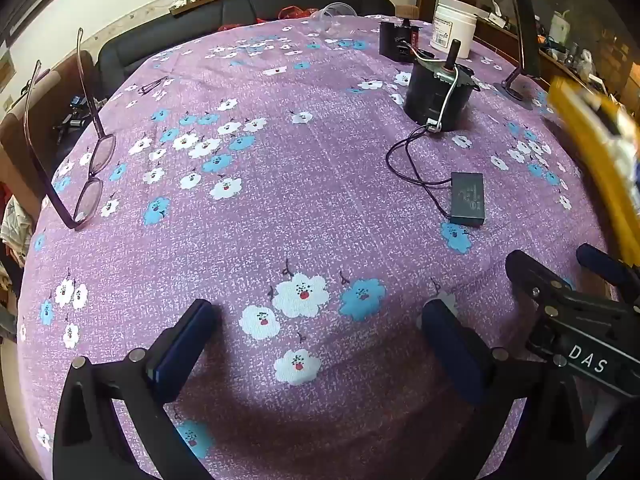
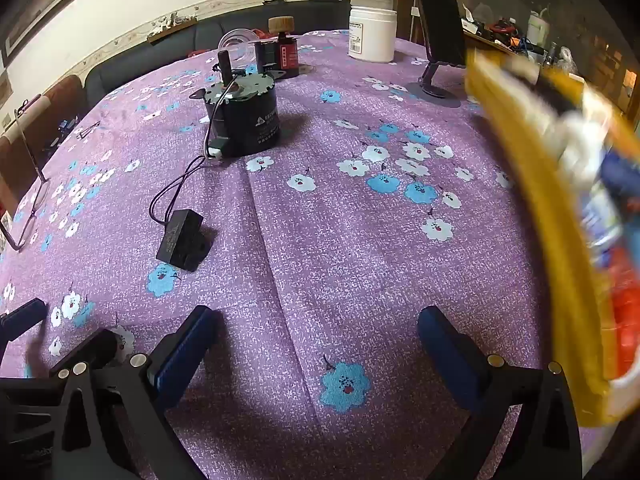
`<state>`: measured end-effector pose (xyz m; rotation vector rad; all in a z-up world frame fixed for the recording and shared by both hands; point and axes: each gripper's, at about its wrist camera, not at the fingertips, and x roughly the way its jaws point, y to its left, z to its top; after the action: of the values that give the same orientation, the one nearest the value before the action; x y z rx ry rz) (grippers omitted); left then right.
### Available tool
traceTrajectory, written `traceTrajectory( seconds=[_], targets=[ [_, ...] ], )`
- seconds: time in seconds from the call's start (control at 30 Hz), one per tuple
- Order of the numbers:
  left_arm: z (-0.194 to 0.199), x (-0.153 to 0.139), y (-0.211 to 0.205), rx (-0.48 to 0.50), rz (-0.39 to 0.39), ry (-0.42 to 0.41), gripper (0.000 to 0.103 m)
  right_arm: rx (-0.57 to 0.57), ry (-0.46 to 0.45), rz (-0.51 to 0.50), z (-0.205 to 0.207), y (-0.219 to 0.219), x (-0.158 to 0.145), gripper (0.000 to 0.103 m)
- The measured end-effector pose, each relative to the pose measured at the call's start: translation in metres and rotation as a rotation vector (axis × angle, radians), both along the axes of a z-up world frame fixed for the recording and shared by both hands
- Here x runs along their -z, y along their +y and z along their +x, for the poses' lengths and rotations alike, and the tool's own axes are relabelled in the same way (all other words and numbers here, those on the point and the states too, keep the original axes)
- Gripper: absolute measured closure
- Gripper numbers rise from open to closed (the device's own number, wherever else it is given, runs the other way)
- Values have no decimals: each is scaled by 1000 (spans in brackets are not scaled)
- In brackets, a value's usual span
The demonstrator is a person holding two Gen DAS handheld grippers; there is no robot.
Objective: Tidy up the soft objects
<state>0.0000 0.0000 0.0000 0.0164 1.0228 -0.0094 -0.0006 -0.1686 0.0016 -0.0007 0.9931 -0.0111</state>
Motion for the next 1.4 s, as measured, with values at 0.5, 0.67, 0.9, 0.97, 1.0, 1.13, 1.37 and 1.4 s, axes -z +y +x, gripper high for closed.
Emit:
traceTrajectory(
  seconds=[0.5, 0.67, 0.9, 0.97, 1.0, 1.13, 1.37, 1.4],
  targets=[
    [0, 0, 0, 0, 0, 0, 0, 0, 0, 3, 0, 1, 1, 1],
    [0, 0, 0, 0, 0, -1, 0, 0, 0, 3, -1, 1, 2, 1],
    [0, 0, 1, 0, 0, 0, 0, -1, 0, 0, -1, 3, 3, 1],
    [1, 1, -1, 0, 0, 0, 0, -1, 0, 1, -1, 3, 2, 1],
    [3, 1, 0, 0, 0, 0, 0, -1, 0, 1, -1, 3, 2, 1],
    [1, 0, -1, 0, 0, -1, 0, 0, 0, 2, -1, 2, 1, 1],
    [1, 0, -2, -1, 0, -1, 0, 0, -1, 1, -1, 2, 1, 1],
    [1, 0, -2, -1, 0, -1, 0, 0, -1, 1, -1, 2, 1, 1]
  ],
)
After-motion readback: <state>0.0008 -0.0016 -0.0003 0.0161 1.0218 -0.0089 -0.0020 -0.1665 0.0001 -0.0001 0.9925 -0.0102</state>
